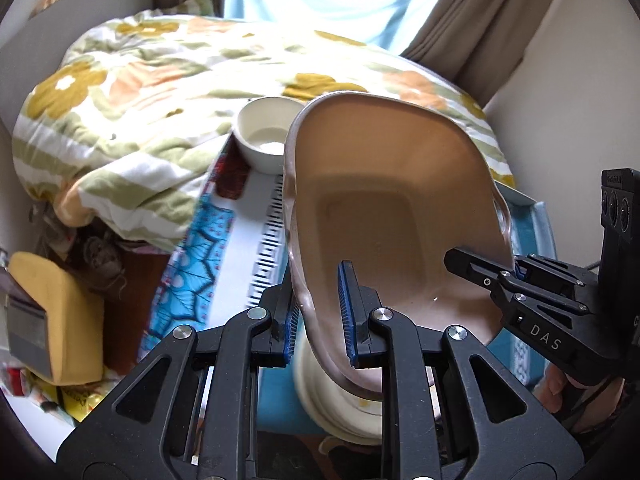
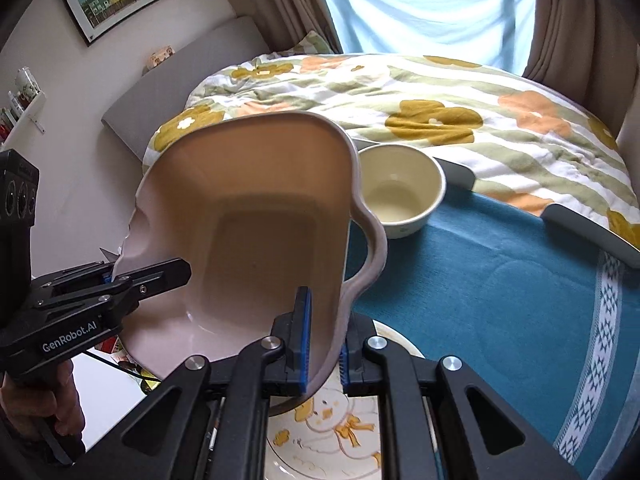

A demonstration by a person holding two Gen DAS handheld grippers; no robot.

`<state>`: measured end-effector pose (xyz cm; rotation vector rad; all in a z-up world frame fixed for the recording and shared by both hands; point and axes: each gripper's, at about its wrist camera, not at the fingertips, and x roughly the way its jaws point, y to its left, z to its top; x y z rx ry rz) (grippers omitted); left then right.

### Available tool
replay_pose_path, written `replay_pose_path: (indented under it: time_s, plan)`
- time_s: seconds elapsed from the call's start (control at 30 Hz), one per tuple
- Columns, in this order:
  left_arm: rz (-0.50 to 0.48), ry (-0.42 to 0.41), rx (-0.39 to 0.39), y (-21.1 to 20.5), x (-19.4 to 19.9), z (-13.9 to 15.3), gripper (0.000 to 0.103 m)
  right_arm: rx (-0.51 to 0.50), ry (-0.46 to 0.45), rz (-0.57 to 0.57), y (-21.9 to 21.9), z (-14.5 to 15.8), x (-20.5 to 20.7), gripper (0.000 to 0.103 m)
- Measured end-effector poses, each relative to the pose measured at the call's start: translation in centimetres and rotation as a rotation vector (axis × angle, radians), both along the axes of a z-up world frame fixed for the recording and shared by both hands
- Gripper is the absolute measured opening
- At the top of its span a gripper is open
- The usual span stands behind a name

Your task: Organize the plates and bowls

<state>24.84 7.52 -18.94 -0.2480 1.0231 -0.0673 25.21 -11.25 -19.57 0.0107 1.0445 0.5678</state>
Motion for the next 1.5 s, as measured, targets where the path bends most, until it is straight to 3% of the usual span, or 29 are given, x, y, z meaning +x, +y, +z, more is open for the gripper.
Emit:
replay_pose_path:
  time_s: [0.17,0.37,0.57,0.73,0.97,1.33,1.43,1.47,1.5]
  plan:
    - [-0.065,-0.028,0.006,-6.8,-2.4,2.0,0.016,-0.003,-0.037,-0.06,-5.7,2.0,-3.2,0.011]
    - [-0.141,-0.04,-0.026,-14.5,-4.5,2.2,0.016,-0.027,-0.052,-0.147,-12.9,2.8,-6.4,0.011]
    - [-0.241,0.003,-0.065,-21.9,-4.7,-0.1,0.016,-0.064,-0.011,-0.247,-19.8,1.4,-8.4,0.011]
    - [-0.311,0.065,-0.078,-27.2,-3.6,-4.0,0.016,-0.09,0.047,-0.322,-24.2,-1.7,-8.5,0.011]
    - [-0.355,0.127,-0.069,-31.1,-2.0,-9.4,0.016,-0.064,0.119,-0.384,-28.3,-7.0,-8.0,0.011]
    - [-0.367,0.183,-0.025,-33.1,-0.9,-12.2,0.017,-0.013,0.156,-0.418,-30.4,-9.6,-8.2,0.011]
    - [-0.378,0.182,-0.015,-33.5,-0.8,-12.3,0.023,0.019,0.171,-0.433,-30.7,-9.8,-8.1,0.011]
    - [-0.379,0.183,-0.014,-33.6,-0.8,-12.4,0.032,0.032,0.178,-0.437,-30.8,-9.9,-8.1,0.011]
    - [-0.381,0.181,-0.011,-33.8,-0.8,-12.5,0.051,0.044,0.186,-0.444,-31.0,-10.0,-8.1,0.011]
